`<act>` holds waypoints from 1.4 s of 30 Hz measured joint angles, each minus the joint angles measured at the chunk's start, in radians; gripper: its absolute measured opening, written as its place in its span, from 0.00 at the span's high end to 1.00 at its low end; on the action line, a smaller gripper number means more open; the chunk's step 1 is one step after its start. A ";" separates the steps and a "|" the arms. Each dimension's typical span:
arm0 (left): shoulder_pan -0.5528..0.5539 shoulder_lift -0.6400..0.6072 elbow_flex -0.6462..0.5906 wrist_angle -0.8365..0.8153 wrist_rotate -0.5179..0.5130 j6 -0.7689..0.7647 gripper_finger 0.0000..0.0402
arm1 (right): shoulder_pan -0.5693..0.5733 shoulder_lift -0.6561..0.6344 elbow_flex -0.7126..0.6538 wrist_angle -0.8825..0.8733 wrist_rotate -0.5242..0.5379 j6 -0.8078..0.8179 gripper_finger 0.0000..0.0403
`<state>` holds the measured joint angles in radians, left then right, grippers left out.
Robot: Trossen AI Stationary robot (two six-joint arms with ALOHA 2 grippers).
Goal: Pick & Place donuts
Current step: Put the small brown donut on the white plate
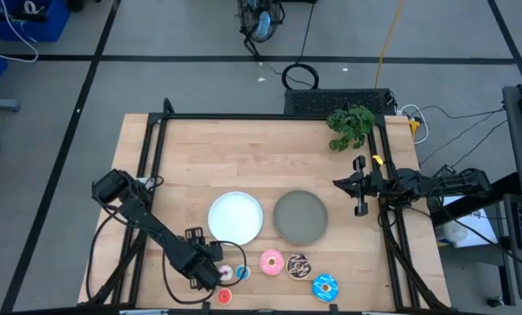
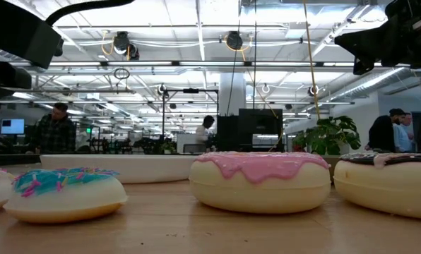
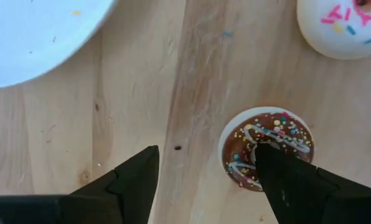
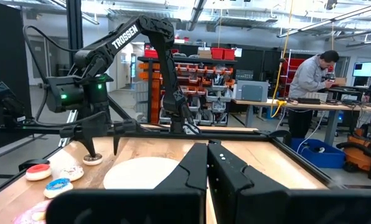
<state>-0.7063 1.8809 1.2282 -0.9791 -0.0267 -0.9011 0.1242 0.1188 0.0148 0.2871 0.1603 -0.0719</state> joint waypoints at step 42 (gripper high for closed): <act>0.059 -0.140 0.159 -0.201 0.054 0.226 0.95 | 0.000 0.000 0.000 0.000 0.029 -0.021 1.00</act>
<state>-0.6471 1.7413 1.3869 -1.1805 0.0275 -0.6751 0.1238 0.1188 0.0147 0.2872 0.1895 -0.0929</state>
